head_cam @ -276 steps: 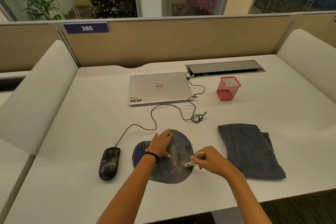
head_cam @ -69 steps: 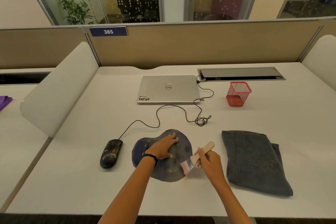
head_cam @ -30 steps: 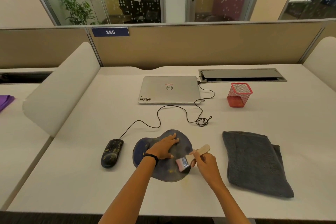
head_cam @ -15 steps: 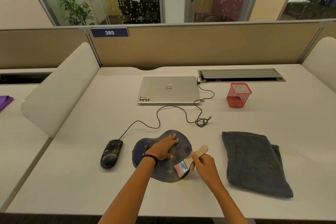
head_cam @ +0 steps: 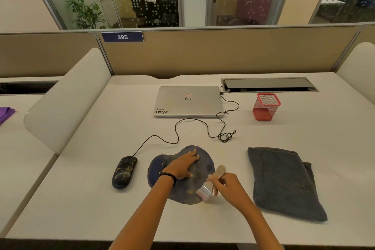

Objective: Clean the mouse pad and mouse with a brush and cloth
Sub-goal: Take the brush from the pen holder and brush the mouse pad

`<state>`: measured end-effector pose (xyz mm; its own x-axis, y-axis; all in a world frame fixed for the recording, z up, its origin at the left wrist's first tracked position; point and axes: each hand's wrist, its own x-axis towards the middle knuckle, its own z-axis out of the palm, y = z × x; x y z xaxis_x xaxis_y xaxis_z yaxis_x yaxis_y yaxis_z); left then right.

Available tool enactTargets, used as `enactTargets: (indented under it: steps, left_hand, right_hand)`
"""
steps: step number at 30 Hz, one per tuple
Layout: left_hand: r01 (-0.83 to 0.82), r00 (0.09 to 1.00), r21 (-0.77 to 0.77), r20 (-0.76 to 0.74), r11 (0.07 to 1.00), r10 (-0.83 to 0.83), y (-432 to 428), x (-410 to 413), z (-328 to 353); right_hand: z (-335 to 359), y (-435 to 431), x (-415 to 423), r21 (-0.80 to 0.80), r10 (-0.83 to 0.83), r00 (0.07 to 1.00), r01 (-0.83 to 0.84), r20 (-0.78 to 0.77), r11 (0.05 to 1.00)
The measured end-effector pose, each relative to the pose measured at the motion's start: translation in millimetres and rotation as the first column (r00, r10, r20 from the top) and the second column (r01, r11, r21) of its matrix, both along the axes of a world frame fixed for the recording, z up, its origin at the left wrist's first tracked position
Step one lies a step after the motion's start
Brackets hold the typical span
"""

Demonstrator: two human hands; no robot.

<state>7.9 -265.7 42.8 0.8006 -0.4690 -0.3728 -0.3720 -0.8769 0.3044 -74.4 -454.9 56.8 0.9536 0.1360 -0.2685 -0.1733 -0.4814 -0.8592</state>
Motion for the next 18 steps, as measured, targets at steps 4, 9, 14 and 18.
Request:
enactTargets:
  steps: [4,9,14,18]
  left_hand:
    - [-0.016,1.000,-0.013,-0.021,1.000,0.016,1.0,0.7,-0.9]
    - [-0.018,1.000,-0.014,-0.023,1.000,0.017,1.9,0.9,-3.7]
    - [-0.018,1.000,-0.006,-0.015,1.000,0.018,1.2,1.2,-4.3]
    - [-0.014,1.000,-0.002,-0.011,1.000,0.014,1.5,1.6,-5.4]
  right_hand:
    - [8.8,-4.7,-0.4,-0.118,0.088,0.986,-0.072,0.139,0.990]
    - [21.1,3.8,-10.0,-0.258,0.426,0.903,-0.399,0.053,0.880]
    - [28.4,11.8,-12.9,-0.302,0.432,0.891,-0.377,0.141,0.876]
    - [25.6,16.0,-15.6,-0.305,0.452,0.887,-0.406,0.097,0.862]
